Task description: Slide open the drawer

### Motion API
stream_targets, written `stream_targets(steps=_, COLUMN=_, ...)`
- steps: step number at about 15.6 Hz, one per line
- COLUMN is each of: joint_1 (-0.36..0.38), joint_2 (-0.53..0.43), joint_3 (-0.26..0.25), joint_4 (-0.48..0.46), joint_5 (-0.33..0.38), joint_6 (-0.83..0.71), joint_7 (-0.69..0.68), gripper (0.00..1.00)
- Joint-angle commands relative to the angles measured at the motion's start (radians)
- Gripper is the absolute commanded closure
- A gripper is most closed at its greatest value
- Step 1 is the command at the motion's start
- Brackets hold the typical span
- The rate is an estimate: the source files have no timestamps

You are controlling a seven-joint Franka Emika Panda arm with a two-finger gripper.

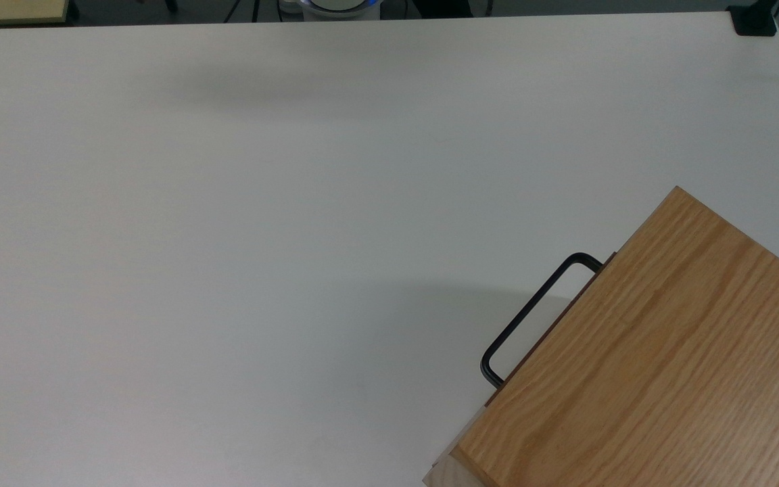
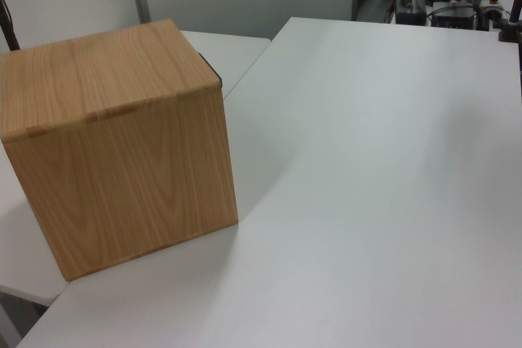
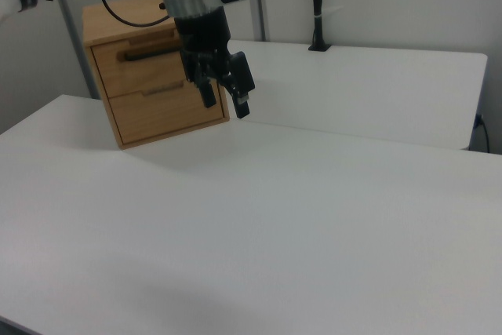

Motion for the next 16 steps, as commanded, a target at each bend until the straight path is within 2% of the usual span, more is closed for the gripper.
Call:
stream_targets(steps=1, joint_1=0.055, joint_2=0.0, joint_3=0.009, joint_4=-0.034, joint_5=0.002, joint_6=0.003, joint_7=-0.017, gripper=0.0)
stream_targets(steps=4, joint_1=0.052, joint_2=-0.001, joint_3=0.011, joint_4=-0.032, joint_5=0.018, joint_6=0.002, joint_7=-0.016, gripper=0.0)
stream_targets(steps=7, joint_1=0.046, joint_2=-0.004, joint_3=0.009, joint_4=-0.032, joint_5=0.067, joint_6=0.0, joint_7=-0.005, gripper=0.0)
stream_targets(steps=11, joint_1=0.055, joint_2=-0.009, joint_3=0.038, joint_4=-0.046, joint_5=0.077, joint_6=-0.021, joint_7=0.007, gripper=0.0)
stream_targets(steps=16, joint_1=0.086, joint_2=-0.009, joint_3=0.038, joint_4=-0.049, joint_5=0.123, joint_6=-0.021, joint_7=0.069, gripper=0.0)
